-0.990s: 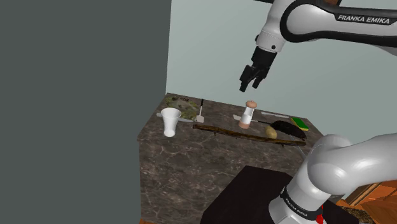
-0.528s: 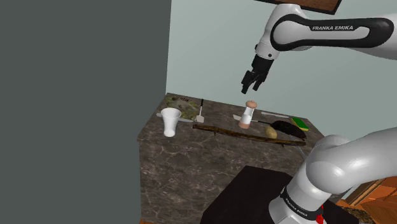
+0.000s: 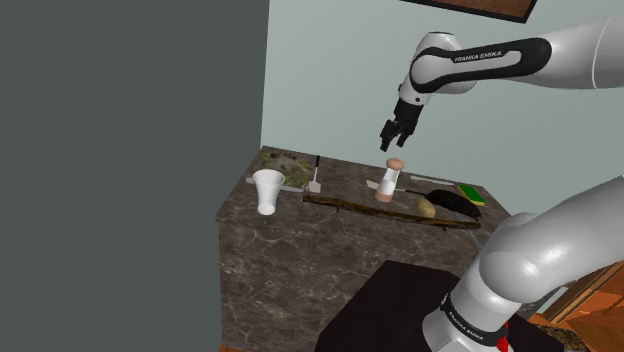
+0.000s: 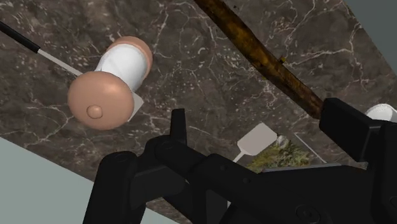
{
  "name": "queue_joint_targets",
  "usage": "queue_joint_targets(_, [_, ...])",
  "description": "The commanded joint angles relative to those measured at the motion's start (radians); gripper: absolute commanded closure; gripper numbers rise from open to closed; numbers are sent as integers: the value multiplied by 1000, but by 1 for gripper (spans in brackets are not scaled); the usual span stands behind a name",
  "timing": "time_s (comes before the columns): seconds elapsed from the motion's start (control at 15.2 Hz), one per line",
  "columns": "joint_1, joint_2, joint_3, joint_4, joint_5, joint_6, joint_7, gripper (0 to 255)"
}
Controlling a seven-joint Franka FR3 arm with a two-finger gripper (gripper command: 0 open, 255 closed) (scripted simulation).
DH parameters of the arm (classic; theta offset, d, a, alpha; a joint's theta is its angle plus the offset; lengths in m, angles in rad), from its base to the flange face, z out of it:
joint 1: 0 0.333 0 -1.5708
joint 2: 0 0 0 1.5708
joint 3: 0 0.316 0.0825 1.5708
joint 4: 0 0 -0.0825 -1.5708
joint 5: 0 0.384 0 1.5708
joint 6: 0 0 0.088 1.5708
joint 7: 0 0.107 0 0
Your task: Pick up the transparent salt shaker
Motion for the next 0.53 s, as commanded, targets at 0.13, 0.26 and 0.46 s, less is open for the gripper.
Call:
queue_joint_targets(0.13, [-12, 116, -75, 55, 13, 55, -82, 0])
queue_joint_targets(0.26, [-16, 181, -111, 89, 30, 80, -126, 0])
queue_joint_targets(0.46, [-24, 286, -162, 148, 69, 113, -198, 0])
